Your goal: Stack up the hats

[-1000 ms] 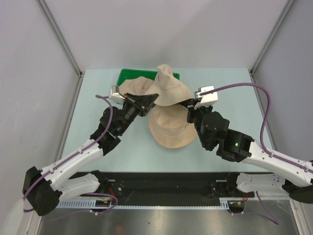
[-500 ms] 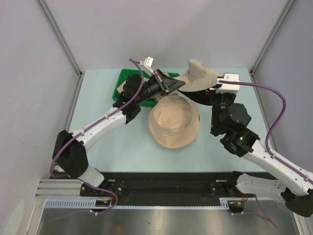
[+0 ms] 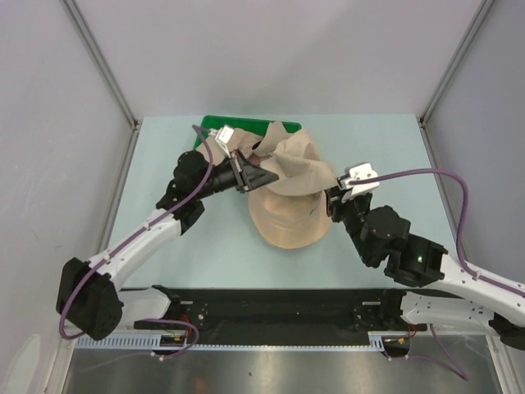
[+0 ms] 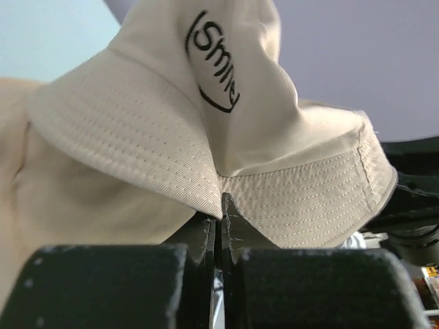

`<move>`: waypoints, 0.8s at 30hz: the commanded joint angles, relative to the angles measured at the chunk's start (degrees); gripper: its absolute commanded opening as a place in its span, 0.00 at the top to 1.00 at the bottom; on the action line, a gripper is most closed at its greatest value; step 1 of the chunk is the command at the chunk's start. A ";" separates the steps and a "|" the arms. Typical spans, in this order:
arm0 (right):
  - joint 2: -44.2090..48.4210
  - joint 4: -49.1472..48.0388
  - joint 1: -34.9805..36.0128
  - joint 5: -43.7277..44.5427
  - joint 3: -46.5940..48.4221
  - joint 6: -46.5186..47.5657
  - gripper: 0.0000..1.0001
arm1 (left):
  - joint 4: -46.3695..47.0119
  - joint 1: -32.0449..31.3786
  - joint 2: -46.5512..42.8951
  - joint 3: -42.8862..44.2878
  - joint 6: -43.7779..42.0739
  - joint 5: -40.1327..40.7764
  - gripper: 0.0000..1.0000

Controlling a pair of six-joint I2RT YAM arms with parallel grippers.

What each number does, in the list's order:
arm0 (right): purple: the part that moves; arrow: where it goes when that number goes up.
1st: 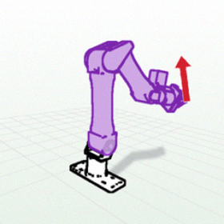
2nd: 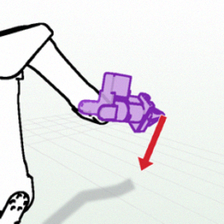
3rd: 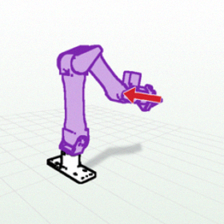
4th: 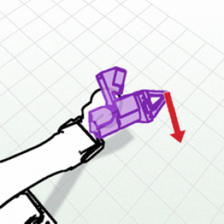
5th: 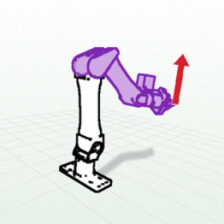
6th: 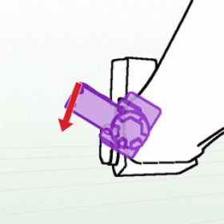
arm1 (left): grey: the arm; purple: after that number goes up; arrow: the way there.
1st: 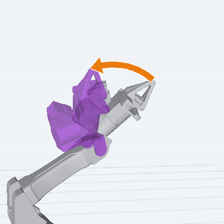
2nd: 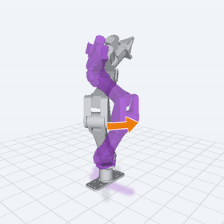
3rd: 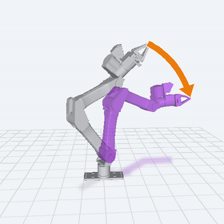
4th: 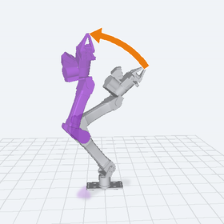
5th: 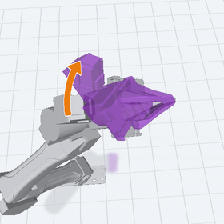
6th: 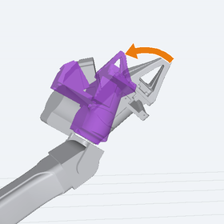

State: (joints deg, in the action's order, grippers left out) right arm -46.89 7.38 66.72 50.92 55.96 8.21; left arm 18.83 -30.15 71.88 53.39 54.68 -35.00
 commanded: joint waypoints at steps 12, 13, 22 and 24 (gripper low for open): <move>12.43 22.76 7.73 -16.35 4.23 -17.15 0.24 | -7.57 8.27 1.51 -9.53 -16.87 -9.91 1.00; 12.53 24.60 7.73 -17.94 5.11 -17.87 0.24 | -8.28 8.53 1.86 -9.27 -18.36 -9.73 1.00; 5.60 26.73 3.79 -9.25 7.23 -23.76 0.05 | -13.55 8.71 1.87 -7.59 -24.79 -8.33 1.00; 2.79 25.41 -7.51 -23.17 7.14 -25.94 0.04 | -13.64 8.71 1.43 -8.38 -25.14 -8.06 1.00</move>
State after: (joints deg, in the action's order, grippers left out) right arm -38.48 32.95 71.05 36.64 62.96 -12.51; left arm 8.82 -21.71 73.52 44.86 34.20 -43.16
